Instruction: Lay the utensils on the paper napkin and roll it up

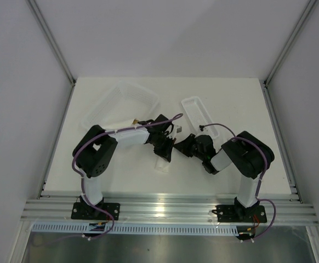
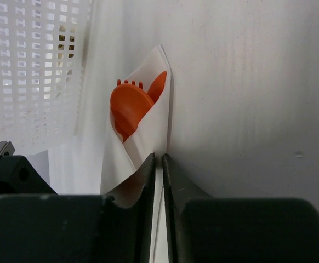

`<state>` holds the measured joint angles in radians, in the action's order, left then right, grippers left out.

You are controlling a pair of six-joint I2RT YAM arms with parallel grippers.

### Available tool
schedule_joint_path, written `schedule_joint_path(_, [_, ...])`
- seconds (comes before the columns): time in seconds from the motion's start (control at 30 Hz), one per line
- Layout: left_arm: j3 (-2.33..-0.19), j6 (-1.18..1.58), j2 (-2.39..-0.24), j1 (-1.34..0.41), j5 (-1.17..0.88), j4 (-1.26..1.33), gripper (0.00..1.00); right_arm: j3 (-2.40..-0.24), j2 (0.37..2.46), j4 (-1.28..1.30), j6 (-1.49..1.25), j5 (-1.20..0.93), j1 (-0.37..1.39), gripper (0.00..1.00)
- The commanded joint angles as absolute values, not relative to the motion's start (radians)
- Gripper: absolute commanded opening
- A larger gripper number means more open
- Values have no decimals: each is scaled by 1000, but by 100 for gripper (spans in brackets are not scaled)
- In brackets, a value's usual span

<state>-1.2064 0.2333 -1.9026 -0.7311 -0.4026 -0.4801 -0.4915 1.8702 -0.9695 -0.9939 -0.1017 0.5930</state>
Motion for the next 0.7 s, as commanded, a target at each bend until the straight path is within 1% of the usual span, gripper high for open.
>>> schedule_joint_path(0.0, [-1236, 199, -1848, -753, -380, -477, 3, -460, 1904, -911, -997, -94, 594, 13])
schedule_joint_path(0.03, [-1241, 199, -1847, -753, -382, -480, 3, -459, 1901, -913, -1000, -91, 594, 10])
schedule_joint_path(0.33, [-1285, 187, -1835, -779, -403, -483, 3, -446, 1876, -910, -1011, -78, 595, 1])
schedule_joint_path(0.67, [-1289, 225, -1920, -792, -445, -482, 4, -446, 1839, -876, -1011, -52, 611, 0])
